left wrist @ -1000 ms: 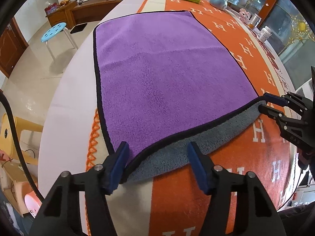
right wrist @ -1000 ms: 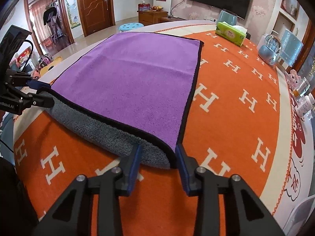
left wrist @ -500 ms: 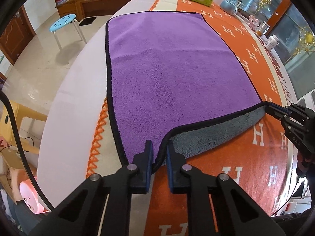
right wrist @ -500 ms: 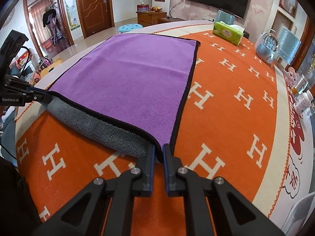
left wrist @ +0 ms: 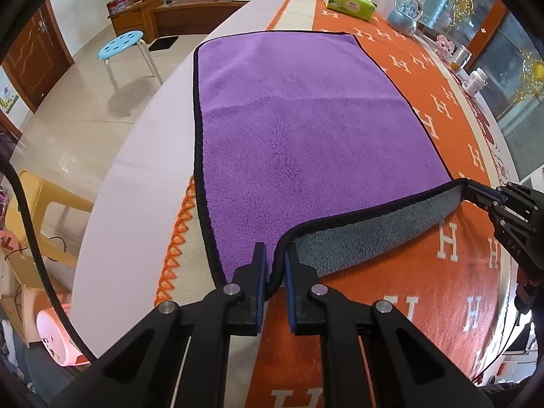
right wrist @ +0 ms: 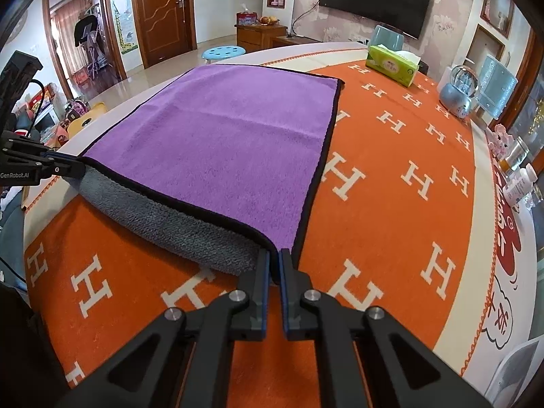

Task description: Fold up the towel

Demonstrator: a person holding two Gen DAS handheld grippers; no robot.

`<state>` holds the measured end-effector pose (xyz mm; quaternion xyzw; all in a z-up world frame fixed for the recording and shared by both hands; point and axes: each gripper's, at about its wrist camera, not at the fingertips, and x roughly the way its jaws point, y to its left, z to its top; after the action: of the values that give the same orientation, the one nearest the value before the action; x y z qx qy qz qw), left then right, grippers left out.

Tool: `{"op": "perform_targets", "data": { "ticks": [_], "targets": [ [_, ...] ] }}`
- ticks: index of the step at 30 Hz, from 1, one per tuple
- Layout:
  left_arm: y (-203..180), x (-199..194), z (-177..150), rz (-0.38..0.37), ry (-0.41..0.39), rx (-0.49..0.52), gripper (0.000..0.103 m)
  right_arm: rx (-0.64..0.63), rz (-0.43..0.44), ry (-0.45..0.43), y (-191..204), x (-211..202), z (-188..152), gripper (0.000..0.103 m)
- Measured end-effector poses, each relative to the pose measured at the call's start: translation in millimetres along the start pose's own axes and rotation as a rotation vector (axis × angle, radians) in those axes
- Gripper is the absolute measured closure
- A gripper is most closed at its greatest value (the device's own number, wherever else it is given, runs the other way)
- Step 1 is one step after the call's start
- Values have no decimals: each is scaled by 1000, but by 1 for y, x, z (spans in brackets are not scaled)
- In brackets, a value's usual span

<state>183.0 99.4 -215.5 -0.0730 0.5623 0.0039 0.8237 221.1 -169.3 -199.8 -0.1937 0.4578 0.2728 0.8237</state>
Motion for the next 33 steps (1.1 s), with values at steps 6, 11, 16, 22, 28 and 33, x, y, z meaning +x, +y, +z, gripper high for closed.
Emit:
{"op": "perform_targets", "data": {
  "ticks": [6,11,16,22,28,33],
  "targets": [
    [-3,-15,0,18,-13,22,96,4,3,14,-2,-6,10,98],
    [-5,-35,8,50,-39,41,96,14,-1,-3,-4,-18,23,98],
    [-7,-57,24,85,-75,62,96,-1,-18,-44,-5,-33,40,98],
    [-4,-84,53,107,-159,80,96,-15,-54,-106,-8,-48,65,98],
    [2,-100,87,121,-234,77,96,-33,-100,-171,-14,-53,97,98],
    [10,-104,118,140,-296,83,96,-46,-137,-225,-20,-51,123,98]
  ]
}}
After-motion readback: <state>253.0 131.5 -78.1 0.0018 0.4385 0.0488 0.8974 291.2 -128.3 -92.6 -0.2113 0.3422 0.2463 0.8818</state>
